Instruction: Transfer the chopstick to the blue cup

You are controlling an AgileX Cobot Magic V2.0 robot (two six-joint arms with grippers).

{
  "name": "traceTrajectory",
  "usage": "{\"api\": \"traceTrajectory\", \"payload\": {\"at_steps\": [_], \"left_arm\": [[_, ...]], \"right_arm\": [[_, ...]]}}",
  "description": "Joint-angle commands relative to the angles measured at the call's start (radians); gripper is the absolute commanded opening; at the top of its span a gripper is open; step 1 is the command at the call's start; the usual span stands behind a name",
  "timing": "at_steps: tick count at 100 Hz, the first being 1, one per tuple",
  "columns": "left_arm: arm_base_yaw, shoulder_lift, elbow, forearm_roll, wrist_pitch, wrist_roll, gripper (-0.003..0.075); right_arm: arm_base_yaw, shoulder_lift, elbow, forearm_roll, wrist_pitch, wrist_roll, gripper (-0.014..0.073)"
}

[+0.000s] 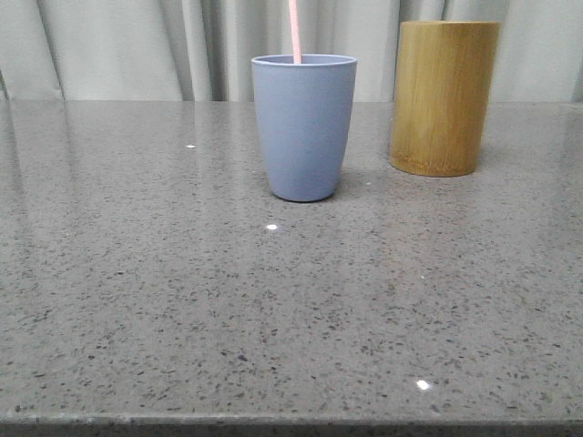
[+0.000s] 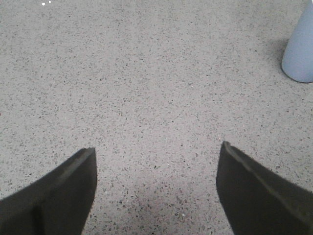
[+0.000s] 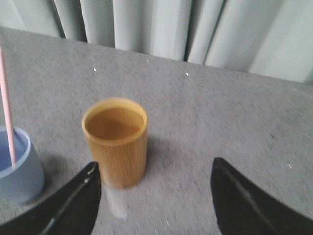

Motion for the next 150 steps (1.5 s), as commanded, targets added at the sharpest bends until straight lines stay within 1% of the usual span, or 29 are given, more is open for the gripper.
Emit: {"api": "traceTrajectory", "payload": {"at_steps": [1,18,40,54,69,74,78,83,85,86,92,98,100,105,125,150], "left_arm": [[0.003,0.0,-0.027,-0.018,-0.072,-0.009,0.0503],[0.003,0.0,-0.027,-0.018,-0.072,-0.009,0.0503],[0.003,0.0,-0.027,-0.018,-0.072,-0.009,0.0503],[0.003,0.0,-0.027,-0.018,-0.072,-0.009,0.0503],[0.003,0.0,-0.027,-0.018,-0.074,-0.009,0.0503],[0.003,0.0,-0.027,-0.018,-0.074,-0.009,0.0501],[0.003,0.0,-0.027,-0.018,-0.074,-0.009,0.0494],[0.003,0.0,-0.027,-0.018,-0.074,-0.009,0.0472],[0.003,0.0,-0.027,-0.018,-0.074,-0.009,0.0459],[0.003,0.0,-0.027,-0.018,-0.074,-0.009,0.0455],[0.003,0.0,-0.027,-0.018,-0.074,-0.009,0.0412],[0.003,0.0,-0.027,-0.018,-0.074,-0.009,0.0349],[0.003,0.0,-0.027,-0.018,-0.074,-0.009,0.0325],[0.003,0.0,-0.027,-0.018,-0.074,-0.009,0.0264],[0.003,0.0,-0.027,-0.018,-0.074,-0.009,-0.002],[0.003,0.0,-0.027,-0.018,-0.074,-0.009,-0.0019]], "right_arm": [[-0.008,-0.102,0.067,-0.018,-0.075,-0.01,0.0489],[-0.008,-0.287,0.215,-0.02,-0.067,-0.01,0.0489],[-0.008,-0.473,0.281,-0.068,-0.006,-0.01,0.0489],[-0.008,-0.522,0.284,-0.071,0.011,-0.01,0.0489],[-0.008,-0.523,0.284,-0.071,0.033,-0.01,0.0483],[-0.008,-0.523,0.284,-0.071,0.04,-0.01,0.0458],[-0.008,-0.523,0.284,-0.071,0.047,-0.01,0.0419],[-0.008,-0.523,0.284,-0.071,0.059,-0.01,0.0354],[-0.008,-0.523,0.284,-0.071,0.067,-0.01,0.0311],[-0.008,-0.523,0.284,-0.071,0.067,-0.01,0.0311],[-0.008,-0.523,0.284,-0.071,0.081,-0.01,0.0199],[-0.008,-0.523,0.284,-0.071,0.091,-0.01,0.0073],[-0.008,-0.523,0.284,-0.071,0.092,-0.01,0.0043],[-0.008,-0.523,0.284,-0.071,0.096,-0.01,-0.007],[-0.008,-0.523,0.284,-0.071,0.097,-0.009,-0.0068],[-0.008,-0.523,0.284,-0.071,0.089,-0.009,-0.0068]]}}
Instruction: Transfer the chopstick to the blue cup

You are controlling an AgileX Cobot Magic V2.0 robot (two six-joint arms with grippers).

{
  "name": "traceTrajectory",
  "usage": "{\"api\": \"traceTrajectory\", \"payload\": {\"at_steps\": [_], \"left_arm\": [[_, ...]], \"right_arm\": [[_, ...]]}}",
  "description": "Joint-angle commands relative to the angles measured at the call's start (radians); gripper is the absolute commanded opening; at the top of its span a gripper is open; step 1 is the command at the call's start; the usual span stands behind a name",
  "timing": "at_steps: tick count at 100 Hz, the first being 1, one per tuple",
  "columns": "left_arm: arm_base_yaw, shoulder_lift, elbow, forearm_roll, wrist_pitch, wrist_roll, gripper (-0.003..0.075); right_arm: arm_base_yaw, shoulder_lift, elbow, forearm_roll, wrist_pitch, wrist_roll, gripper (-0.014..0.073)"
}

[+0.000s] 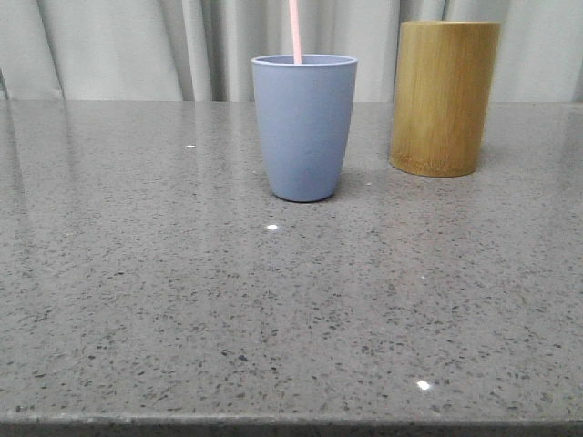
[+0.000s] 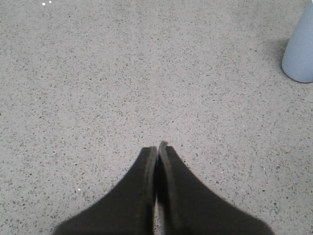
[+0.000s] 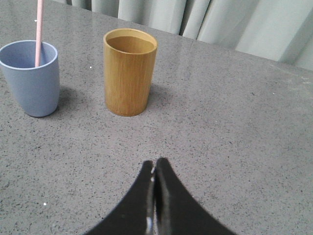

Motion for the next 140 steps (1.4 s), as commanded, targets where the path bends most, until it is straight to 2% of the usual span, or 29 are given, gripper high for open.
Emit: {"api": "traceTrajectory", "payload": {"at_steps": [1,71,78,89,102,118,134,140], "left_arm": [[0.003,0.0,-0.027,-0.018,-0.074,-0.009,-0.0019],[0.003,0.0,-0.011,-0.008,-0.095,-0.009,-0.0019],[0.003,-0.025,0.033,0.021,-0.215,-0.009,-0.0019],[0.004,-0.116,0.18,0.027,-0.53,-0.009,-0.0019],[0.004,-0.248,0.373,0.027,-0.747,-0.009,-0.0019],[0.004,-0.466,0.576,0.048,-0.76,-0.009,-0.0019],[0.007,-0.668,0.684,0.096,-0.754,-0.009,-0.0019],[0.007,-0.668,0.711,0.111,-0.771,-0.017,-0.0019]], "right_arm": [[-0.006,0.01,-0.022,0.001,-0.077,-0.007,-0.0068],[-0.006,0.01,-0.022,0.001,-0.077,-0.007,-0.0068],[-0.006,0.01,-0.022,0.001,-0.077,-0.007,-0.0068],[-0.006,0.01,-0.022,0.001,-0.077,-0.007,-0.0068],[-0.006,0.01,-0.022,0.001,-0.077,-0.007,-0.0068],[-0.006,0.01,-0.022,0.001,-0.077,-0.007,-0.0068],[-0.006,0.01,-0.022,0.001,-0.077,-0.007,-0.0068],[-0.006,0.013,-0.022,0.001,-0.077,-0.007,-0.0068]]}}
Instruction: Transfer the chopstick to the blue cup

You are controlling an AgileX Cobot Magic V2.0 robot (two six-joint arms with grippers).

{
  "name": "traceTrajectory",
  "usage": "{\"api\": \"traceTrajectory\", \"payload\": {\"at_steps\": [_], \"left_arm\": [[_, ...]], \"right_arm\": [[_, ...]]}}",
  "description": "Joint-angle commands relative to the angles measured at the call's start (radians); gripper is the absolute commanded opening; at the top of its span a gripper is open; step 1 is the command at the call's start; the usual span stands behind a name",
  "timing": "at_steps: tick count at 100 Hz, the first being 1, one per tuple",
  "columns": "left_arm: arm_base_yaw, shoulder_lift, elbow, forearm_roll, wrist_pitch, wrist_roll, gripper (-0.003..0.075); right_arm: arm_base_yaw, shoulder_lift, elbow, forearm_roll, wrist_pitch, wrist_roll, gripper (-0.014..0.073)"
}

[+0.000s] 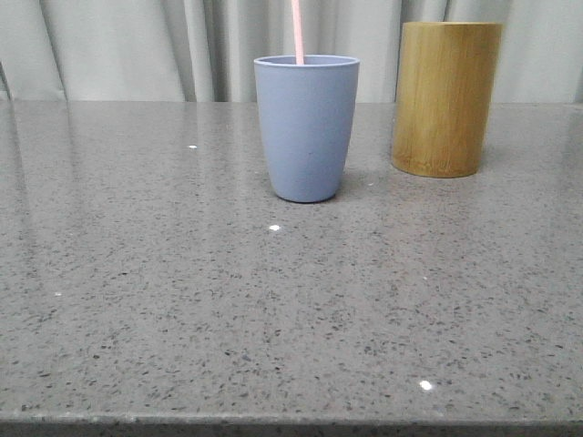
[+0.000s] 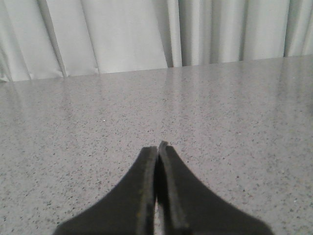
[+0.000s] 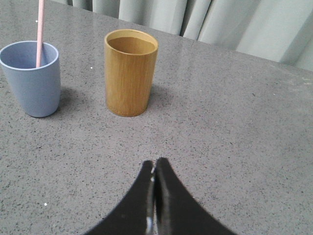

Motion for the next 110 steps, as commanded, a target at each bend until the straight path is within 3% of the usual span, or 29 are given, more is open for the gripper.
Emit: {"api": "traceTrajectory", "payload": {"at_steps": [1,15,110], "left_arm": [[0.003,-0.034,0.001,0.026,-0.104,-0.017,-0.0019],[0.003,-0.039,0.02,0.118,-0.079,-0.122,-0.0019],[0.003,-0.039,0.02,0.102,-0.087,-0.122,-0.0019]], "right_arm": [[-0.006,0.013,-0.022,0.002,-0.076,-0.007,-0.0068],[-0.006,0.013,-0.021,0.002,-0.078,-0.007,-0.0068],[-0.003,0.013,-0.019,0.002,-0.077,-0.007,-0.0068]]}}
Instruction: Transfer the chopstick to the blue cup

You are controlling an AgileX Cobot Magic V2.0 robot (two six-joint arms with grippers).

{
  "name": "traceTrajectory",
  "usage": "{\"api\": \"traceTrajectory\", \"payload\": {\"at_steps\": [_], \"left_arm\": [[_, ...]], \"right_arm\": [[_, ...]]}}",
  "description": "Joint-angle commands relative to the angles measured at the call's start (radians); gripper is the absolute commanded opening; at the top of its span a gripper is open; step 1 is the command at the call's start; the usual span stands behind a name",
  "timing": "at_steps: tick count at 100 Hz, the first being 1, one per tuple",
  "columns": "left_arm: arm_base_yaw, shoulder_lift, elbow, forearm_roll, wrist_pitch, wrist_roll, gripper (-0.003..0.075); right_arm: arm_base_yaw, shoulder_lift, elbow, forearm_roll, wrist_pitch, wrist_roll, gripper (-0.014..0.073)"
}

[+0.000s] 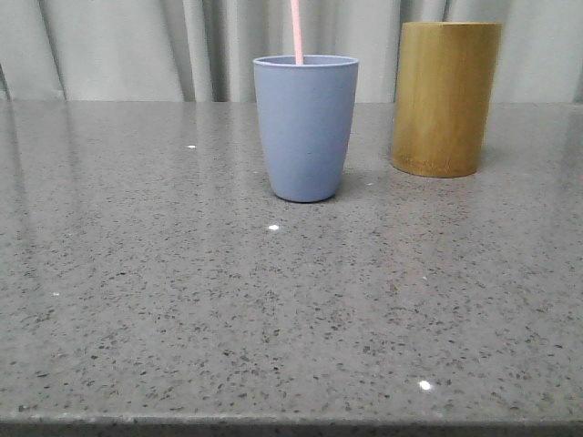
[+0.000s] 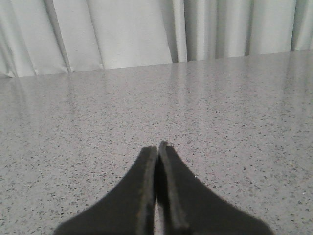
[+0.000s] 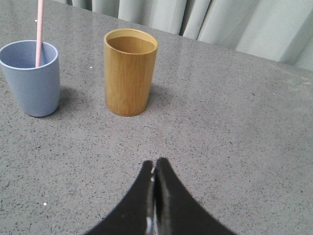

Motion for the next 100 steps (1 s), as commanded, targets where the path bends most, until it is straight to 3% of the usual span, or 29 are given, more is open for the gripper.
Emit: {"api": "traceTrajectory", "payload": {"at_steps": [1,31,61,100], "left_arm": [[0.002,-0.034,0.01,-0.008,-0.083,-0.013,-0.0019],[0.002,-0.034,0.01,-0.008,-0.083,-0.013,-0.0019],[0.002,-0.034,0.01,-0.008,-0.083,-0.013,-0.0019],[0.002,-0.034,0.01,-0.008,-0.083,-0.013,-0.0019]], "right_arm": [[-0.001,0.013,-0.02,0.004,-0.077,-0.007,-0.0068],[0.015,-0.071,0.041,-0.037,-0.132,0.001,-0.0068],[0.009,-0.389,0.394,-0.148,-0.444,0.171,-0.0068],[0.005,-0.382,0.702,-0.194,-0.692,0.26,-0.0068]]}}
